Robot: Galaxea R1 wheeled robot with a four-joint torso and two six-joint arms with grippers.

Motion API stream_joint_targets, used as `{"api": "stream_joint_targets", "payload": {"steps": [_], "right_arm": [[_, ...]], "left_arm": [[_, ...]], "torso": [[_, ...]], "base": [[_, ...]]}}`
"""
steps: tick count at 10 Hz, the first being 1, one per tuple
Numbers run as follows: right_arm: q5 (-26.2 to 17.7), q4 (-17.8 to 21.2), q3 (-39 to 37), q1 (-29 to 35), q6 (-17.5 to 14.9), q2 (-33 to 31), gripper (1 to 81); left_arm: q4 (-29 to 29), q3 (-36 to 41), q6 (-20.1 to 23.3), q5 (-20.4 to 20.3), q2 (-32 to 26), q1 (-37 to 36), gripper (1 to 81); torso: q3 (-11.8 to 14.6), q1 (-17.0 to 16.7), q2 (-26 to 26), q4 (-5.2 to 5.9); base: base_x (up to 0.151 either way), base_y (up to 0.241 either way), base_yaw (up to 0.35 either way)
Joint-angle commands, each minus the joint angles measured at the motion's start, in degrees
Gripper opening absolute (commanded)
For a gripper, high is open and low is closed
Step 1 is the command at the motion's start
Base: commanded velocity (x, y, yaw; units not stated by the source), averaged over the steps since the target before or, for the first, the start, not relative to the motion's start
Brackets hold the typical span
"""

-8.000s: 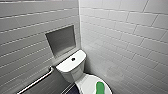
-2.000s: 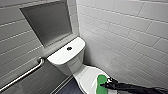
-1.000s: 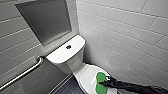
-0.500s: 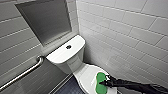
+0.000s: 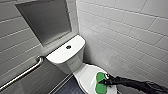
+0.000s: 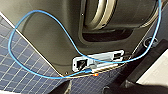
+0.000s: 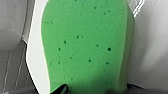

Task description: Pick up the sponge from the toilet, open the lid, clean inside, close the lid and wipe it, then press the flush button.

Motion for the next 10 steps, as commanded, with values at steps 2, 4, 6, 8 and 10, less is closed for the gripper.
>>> {"api": "stream_joint_targets", "payload": {"steps": [2, 4, 6, 8, 10], "right_arm": [[-5.42, -2.86, -9.05, 6.68, 1.02, 6.17, 81.1], [-5.42, -4.08, -10.1, 5.36, 1.02, 6.79, 81.1], [-5.42, -4.44, -10.72, 5.09, 1.02, 6.79, 81.1], [-5.33, -4.18, -10.64, 5.09, 1.02, 6.96, 81.1], [-4.28, -4.01, -9.67, 4.92, 1.02, 7.05, 81.1]], "left_arm": [[-0.48, 0.61, 0.4, 5.7, 0.32, 2.3, 81.1], [-0.4, 0.69, 0.4, 5.7, 0.32, 2.3, 81.1], [-0.31, 0.7, 0.4, 5.7, 0.41, 2.3, 81.1], [-0.31, 0.79, 0.4, 5.7, 0.41, 2.3, 81.1], [-0.31, 0.87, 0.4, 5.7, 0.5, 2.3, 81.1]], "torso": [[0.0, 0.0, 0.0, -0.02], [0.0, 0.0, 0.0, -0.02], [0.0, 0.0, 0.0, -0.02], [0.0, 0.0, -0.02, -0.02], [0.0, 0.0, -0.05, -0.02]], "base": [[0.0, 0.0, 0.0], [0.0, 0.0, 0.0], [0.0, 0.0, 0.0], [0.0, 0.0, 0.0], [0.0, 0.0, 0.0]]}}
